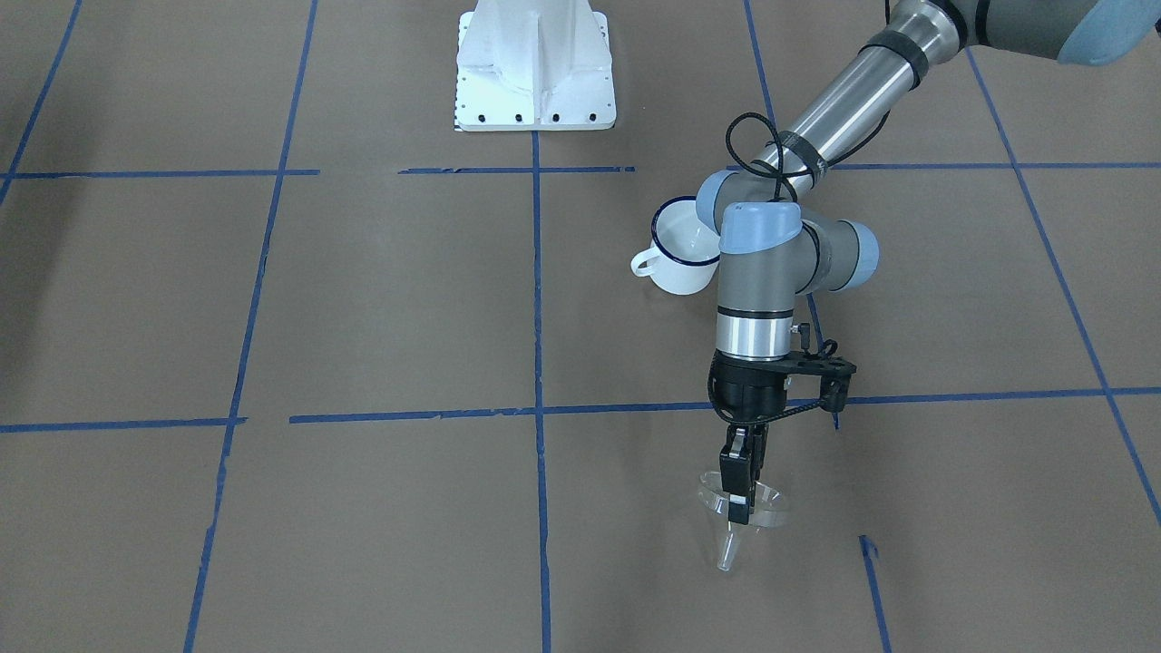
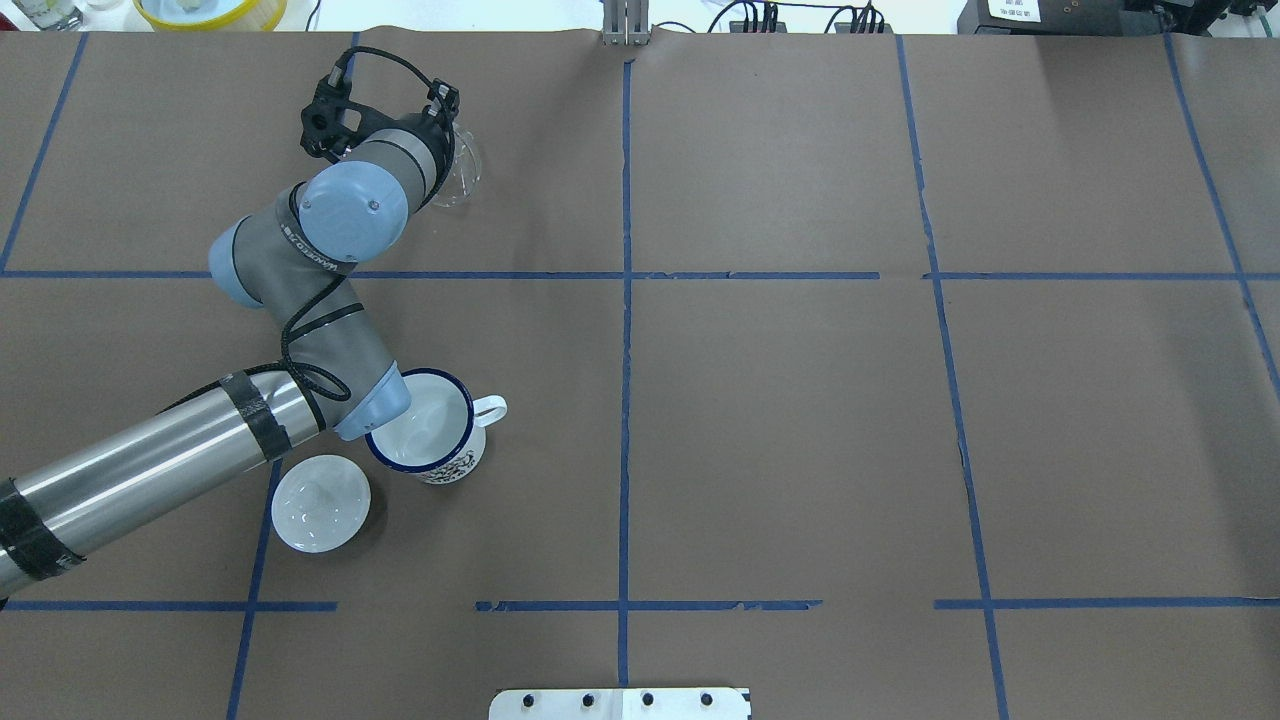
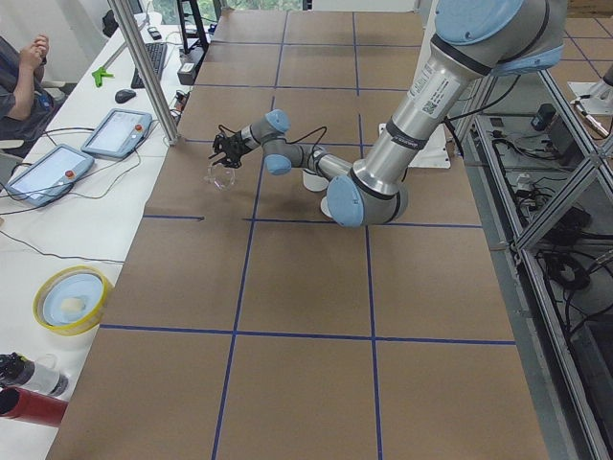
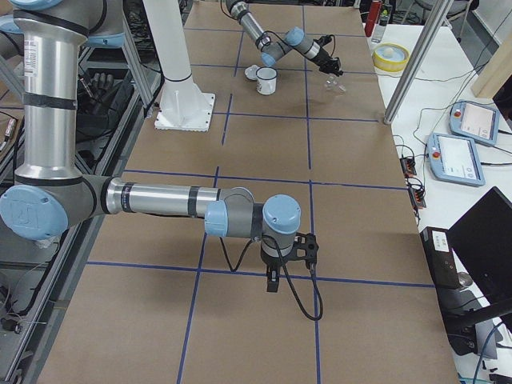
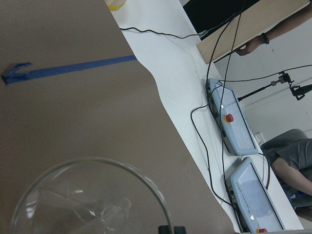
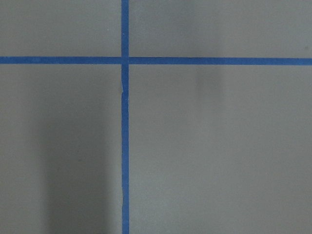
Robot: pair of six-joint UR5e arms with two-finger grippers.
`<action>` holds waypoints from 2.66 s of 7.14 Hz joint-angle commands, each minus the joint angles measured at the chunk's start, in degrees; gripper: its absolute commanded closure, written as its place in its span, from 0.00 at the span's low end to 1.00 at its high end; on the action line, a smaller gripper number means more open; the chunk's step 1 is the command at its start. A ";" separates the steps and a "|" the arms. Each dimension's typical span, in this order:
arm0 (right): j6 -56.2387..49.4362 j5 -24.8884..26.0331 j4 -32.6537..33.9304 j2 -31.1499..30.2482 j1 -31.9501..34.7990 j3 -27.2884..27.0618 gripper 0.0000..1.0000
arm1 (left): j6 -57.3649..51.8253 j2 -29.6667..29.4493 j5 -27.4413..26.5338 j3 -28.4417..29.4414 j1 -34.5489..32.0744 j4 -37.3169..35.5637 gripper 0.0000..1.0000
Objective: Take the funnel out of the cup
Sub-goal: 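Carry the funnel farther from the robot and set it on the table, then move the left gripper down to the white lid beside the mug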
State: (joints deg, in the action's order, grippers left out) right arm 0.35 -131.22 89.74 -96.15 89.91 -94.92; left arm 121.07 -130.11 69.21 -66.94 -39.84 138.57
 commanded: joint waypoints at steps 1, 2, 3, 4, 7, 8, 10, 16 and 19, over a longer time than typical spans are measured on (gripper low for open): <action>0.00 0.00 0.00 0.00 0.00 0.00 0.00 | -2.48 0.64 0.05 -1.51 0.46 -0.23 0.00; 0.00 0.00 0.00 0.00 0.00 0.00 0.00 | -5.81 1.69 0.83 -6.57 0.12 -0.14 0.00; 0.00 0.00 0.00 0.00 0.00 0.00 0.00 | -7.85 3.44 3.28 -12.37 -0.06 -0.75 0.00; 0.00 0.00 0.00 0.00 0.00 0.00 0.00 | -13.52 5.46 10.96 -17.91 -1.37 -1.97 0.00; 0.00 0.00 0.00 0.00 0.00 0.00 0.00 | -40.36 17.64 41.28 -42.22 -8.13 -19.95 0.00; 0.00 0.00 0.00 0.00 0.00 0.09 0.00 | -49.70 22.39 48.41 -47.27 -9.71 -20.35 0.00; 0.00 0.00 0.00 0.00 0.00 0.00 0.00 | -50.58 36.24 51.56 -55.36 -9.57 -20.36 0.00; 0.00 0.00 0.00 0.00 0.00 0.00 0.00 | -44.01 47.41 31.89 -52.88 14.78 -20.62 0.00; 0.00 0.00 0.00 0.00 0.00 0.00 0.00 | -43.99 39.17 30.55 -50.57 15.14 -29.98 0.08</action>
State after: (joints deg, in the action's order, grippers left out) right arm 0.35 -131.22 89.74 -96.15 89.91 -94.92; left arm 77.00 -87.04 100.08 -118.00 -24.87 113.49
